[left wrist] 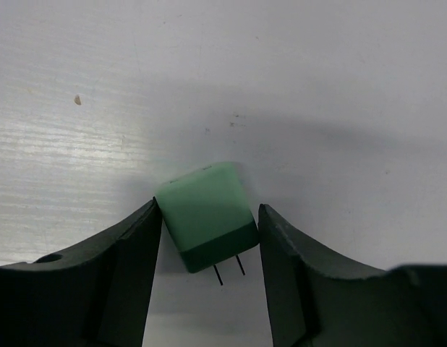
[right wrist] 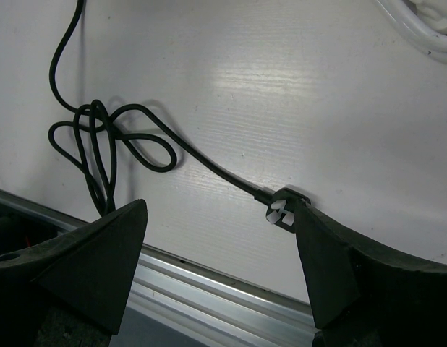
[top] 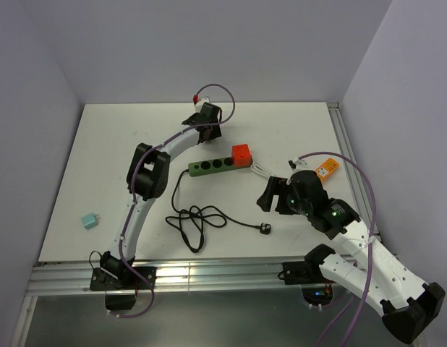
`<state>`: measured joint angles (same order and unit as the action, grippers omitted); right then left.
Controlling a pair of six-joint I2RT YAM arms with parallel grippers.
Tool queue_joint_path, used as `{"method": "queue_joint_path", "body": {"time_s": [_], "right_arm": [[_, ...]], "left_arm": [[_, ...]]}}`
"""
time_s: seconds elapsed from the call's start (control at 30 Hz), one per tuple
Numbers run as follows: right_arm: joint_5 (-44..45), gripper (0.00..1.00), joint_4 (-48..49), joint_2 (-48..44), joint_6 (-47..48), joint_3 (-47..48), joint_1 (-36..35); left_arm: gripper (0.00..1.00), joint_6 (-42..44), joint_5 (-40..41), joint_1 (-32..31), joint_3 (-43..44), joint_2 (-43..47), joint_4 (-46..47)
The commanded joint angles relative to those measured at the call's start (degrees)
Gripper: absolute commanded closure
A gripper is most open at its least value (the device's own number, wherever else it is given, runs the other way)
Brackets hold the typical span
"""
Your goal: Insert the plug
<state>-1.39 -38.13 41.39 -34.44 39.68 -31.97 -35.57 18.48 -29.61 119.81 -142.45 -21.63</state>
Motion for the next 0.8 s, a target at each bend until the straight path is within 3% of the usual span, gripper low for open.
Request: {"method": "queue_joint_path", "body": {"time_s": [0.0, 0.03, 0.13, 0.17, 0.3, 0.47, 0.7, 0.77], "right_arm": [[0.6, 0.11, 1.7, -0.4, 0.3, -0.2, 0.0], [0.6, 0.11, 1.7, -0.2, 0.4, 0.0, 0.0], [0.8, 0.11, 1.7, 0.0, 0.7, 0.2, 0.1], [0.8, 0.11, 1.7, 0.1, 0.8, 0.3, 0.0], [0.9, 0.11, 1.4, 1.0, 1.3, 2.4, 0.0], [0.3, 0.11, 1.8, 1.9, 2.8, 5.8, -0.1], [-6.6, 0.12, 2.4, 10.0, 4.8, 12.1, 0.0], [-11.2, 0.13, 4.0, 11.3, 4.6, 13.3, 0.0]], "left_arm": [[0.44, 1.6, -1.3, 0.0, -2.4, 2.2, 2.0], [0.60, 2.4, -1.8, 0.1, -4.4, 4.1, 2.8], [0.84, 3.1, -1.9, 0.1, -6.2, 6.4, 3.5], [1.00, 4.0, -1.4, 0.1, -7.0, 7.4, 3.9], [1.00, 7.6, -1.0, 0.2, -12.0, 16.6, 5.7], [1.00, 7.7, -4.8, 0.2, -26.9, 31.9, 11.9], [1.00, 7.9, -16.9, -1.9, -48.5, 56.2, 15.1], [1.00, 7.6, -24.2, -2.8, -53.0, 60.9, 16.1]]}}
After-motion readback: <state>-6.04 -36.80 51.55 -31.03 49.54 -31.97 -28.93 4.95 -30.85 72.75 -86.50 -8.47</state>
